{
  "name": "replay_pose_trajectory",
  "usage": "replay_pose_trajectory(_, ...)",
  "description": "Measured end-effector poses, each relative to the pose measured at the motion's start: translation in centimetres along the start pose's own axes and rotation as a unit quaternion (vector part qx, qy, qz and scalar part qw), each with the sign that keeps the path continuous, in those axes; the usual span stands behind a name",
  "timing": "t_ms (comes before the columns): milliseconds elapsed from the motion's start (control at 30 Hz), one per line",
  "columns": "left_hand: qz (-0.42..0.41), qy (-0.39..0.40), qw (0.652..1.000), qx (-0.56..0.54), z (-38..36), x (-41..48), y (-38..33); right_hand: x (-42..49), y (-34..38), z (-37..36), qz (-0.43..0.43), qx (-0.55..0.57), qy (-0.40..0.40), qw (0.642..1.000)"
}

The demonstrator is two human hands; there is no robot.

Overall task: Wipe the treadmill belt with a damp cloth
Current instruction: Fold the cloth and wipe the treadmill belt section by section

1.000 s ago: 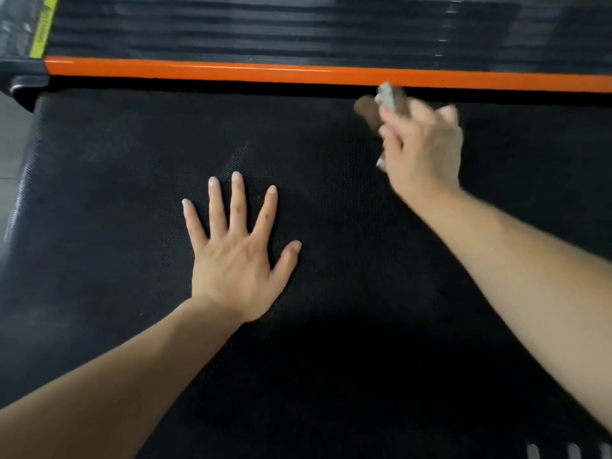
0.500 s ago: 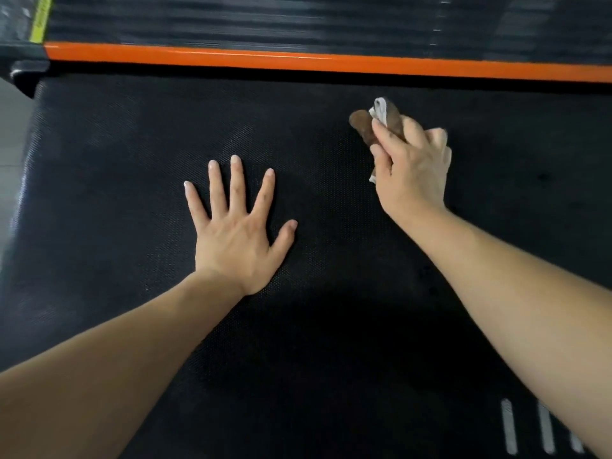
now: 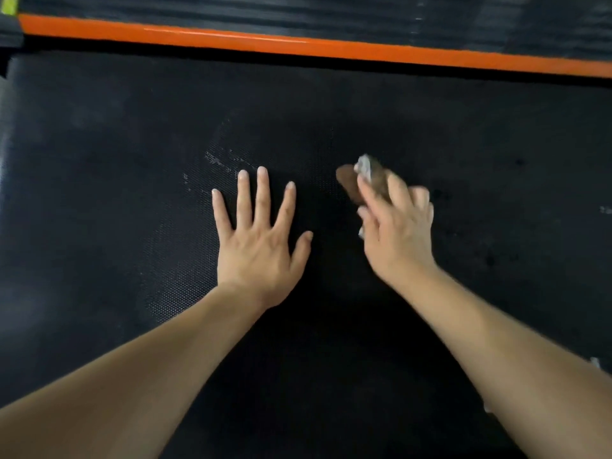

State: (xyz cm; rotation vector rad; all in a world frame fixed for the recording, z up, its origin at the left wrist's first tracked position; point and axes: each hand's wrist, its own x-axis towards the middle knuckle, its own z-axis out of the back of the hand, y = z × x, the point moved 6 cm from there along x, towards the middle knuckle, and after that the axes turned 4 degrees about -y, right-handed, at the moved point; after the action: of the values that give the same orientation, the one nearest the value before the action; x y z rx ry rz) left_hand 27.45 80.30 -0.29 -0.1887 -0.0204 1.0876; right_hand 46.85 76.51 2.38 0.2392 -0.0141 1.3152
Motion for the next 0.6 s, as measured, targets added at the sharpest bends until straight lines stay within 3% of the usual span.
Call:
replay_pose_trajectory(167, 0.0, -0.019, 1.0, 0.011, 0.0, -0.1, -0.2, 9.4, -2.7, -1.0, -0.071, -0.025, -0.006, 0.997)
replay_pose_trajectory(433, 0.014, -0.011, 0.999, 0.03, 0.1, -0.1, -0.4, -7.4, -0.9, 1.7, 0.132, 0.066, 0.027, 0.989)
replay_pose_trajectory(600, 0.021, -0.006, 0.999, 0.029, 0.1, -0.3, -0.6, -0.1, -2.3, 0.7, -0.012, 0.034, -0.002, 0.999)
